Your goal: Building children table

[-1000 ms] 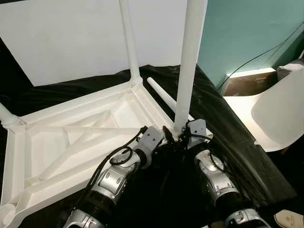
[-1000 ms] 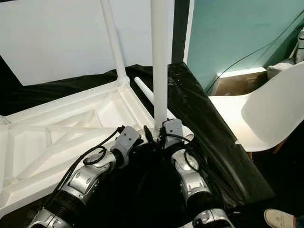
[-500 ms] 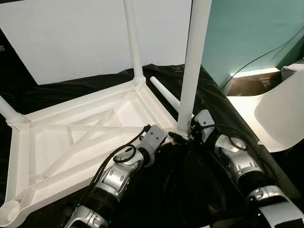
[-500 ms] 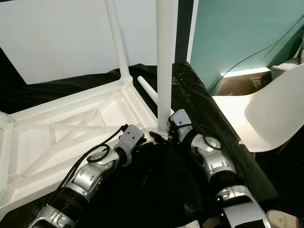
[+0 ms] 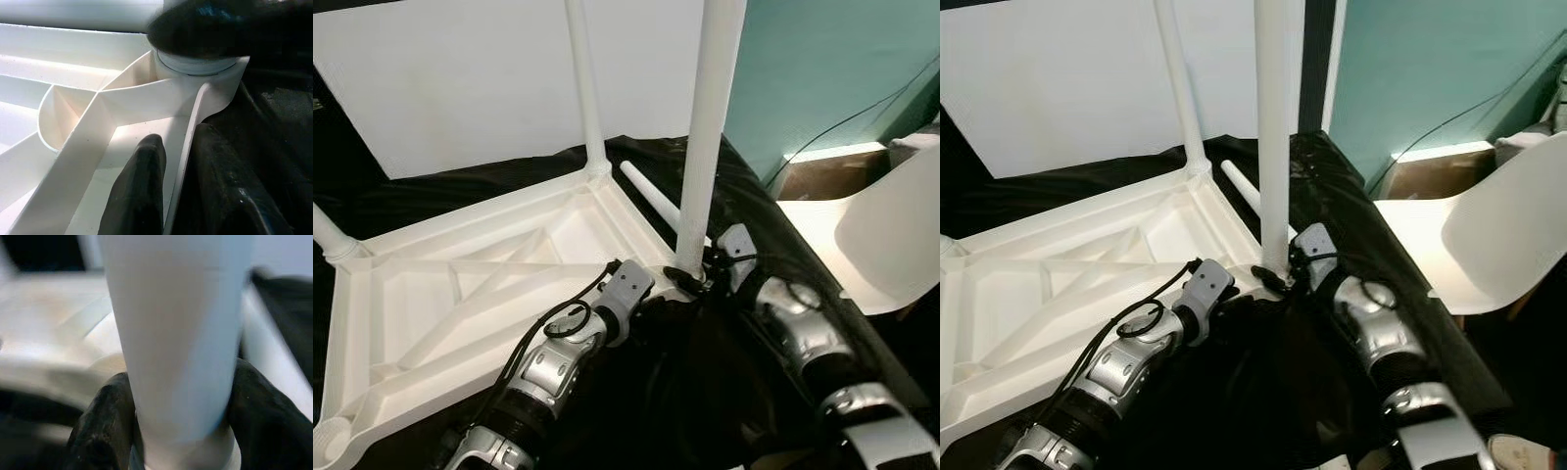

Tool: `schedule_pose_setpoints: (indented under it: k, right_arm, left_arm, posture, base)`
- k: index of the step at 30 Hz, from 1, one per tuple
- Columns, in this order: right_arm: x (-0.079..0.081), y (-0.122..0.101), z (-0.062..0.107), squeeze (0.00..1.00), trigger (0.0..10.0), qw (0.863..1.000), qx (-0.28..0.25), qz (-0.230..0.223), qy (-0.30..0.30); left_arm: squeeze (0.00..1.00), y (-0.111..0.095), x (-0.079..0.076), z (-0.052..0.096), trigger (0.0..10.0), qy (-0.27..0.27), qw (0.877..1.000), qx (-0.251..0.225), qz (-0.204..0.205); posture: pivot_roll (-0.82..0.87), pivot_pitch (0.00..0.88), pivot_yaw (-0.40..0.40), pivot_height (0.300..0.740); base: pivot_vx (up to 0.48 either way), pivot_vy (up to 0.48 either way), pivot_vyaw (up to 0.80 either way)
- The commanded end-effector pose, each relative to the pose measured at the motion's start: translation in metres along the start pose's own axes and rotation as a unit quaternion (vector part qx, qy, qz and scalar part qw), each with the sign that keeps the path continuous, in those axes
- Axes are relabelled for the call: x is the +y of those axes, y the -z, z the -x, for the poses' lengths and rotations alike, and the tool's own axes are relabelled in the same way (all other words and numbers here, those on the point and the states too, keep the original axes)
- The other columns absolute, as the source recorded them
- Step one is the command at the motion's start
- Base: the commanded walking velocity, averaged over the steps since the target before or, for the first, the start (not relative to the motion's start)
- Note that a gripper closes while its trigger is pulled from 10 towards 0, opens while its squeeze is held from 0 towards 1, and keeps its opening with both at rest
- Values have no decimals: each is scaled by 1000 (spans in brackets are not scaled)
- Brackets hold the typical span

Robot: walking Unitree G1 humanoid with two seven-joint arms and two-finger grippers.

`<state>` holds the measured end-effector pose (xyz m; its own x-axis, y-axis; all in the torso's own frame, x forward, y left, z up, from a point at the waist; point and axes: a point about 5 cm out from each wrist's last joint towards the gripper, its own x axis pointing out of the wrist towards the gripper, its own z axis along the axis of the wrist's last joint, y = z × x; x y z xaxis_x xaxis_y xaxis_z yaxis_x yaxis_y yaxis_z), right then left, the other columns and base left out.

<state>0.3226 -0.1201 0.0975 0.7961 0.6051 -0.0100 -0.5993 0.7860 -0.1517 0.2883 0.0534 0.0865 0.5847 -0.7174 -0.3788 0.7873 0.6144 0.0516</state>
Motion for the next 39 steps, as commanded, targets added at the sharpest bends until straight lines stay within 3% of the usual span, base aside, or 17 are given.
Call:
schedule_pose_setpoints:
  k: [1, 4, 9, 10, 13, 14, 19, 20, 28, 34, 36, 37, 39]
  right_arm:
    - [13, 8, 1, 0, 0, 999, -4, -17, 33]
    - [25, -9, -4, 0, 0, 989, -75, -84, 92]
    - [22, -12, -11, 0, 0, 986, -75, -95, 115]
    - [20, -10, -11, 0, 4392, 986, -65, -91, 121]
    - [20, -9, -11, 0, 4392, 987, -60, -88, 121]
    - [22, -9, -11, 1000, 10000, 988, -56, -81, 116]
    - [23, -8, -9, 1000, 10000, 993, -49, -69, 85]
    - [22, -9, -9, 0, 10000, 996, -42, -54, 65]
    - [-3, -6, 1, 0, 10000, 999, 18, -6, -45]
    - [-9, -6, 3, 0, 10000, 997, 32, 4, -70]
    - [-11, -7, 3, 0, 9412, 996, 34, 7, -77]
    - [-12, -7, 4, 0, 0, 996, 33, 4, -88]
    - [-11, -8, 5, 0, 0, 995, 33, 1, -97]
  left_arm:
    - [0, 39, -17, -1, 10000, 53, 995, 82, 32]
    - [0, 39, -17, -1, 10000, 56, 994, 83, 31]
    - [0, 39, -15, 0, 10000, 55, 995, 84, 28]
    - [0, 38, -15, -1, 10000, 55, 995, 83, 28]
    - [0, 38, -15, -1, 10000, 55, 995, 82, 27]
    - [0, 37, -15, -1, 10000, 54, 995, 81, 28]
    - [0, 37, -15, -2, 10000, 54, 995, 80, 28]
    - [0, 38, -15, -2, 10000, 54, 995, 80, 29]
    - [0, 38, -15, -2, 10000, 57, 995, 82, 24]
    - [0, 38, -14, -2, 10000, 58, 995, 82, 23]
    - [0, 38, -14, -2, 10000, 58, 995, 82, 22]
    - [0, 38, -14, -2, 10000, 58, 995, 82, 22]
    - [0, 38, -15, -2, 10000, 58, 995, 83, 23]
  posture:
    - [48, 0, 14, 740]
    - [45, 0, 22, 740]
    - [47, 0, 22, 740]
    - [49, 0, 19, 740]
    - [49, 0, 19, 740]
    - [49, 0, 17, 740]
    - [46, 0, 15, 740]
    - [46, 0, 15, 740]
    - [33, 0, 19, 740]
    - [33, 0, 21, 740]
    - [32, 0, 23, 740]
    - [33, 0, 12, 740]
    - [34, 0, 7, 740]
  base:
    - [0, 0, 0]
    - [0, 0, 0]
    - [0, 0, 0]
    - [0, 0, 0]
    - [0, 0, 0]
    - [0, 0, 0]
    - [0, 0, 0]
    - [0, 0, 0]
    - [0, 0, 0]
    - [0, 0, 0]
    - [0, 0, 0]
    - [0, 0, 0]
    - [0, 0, 0]
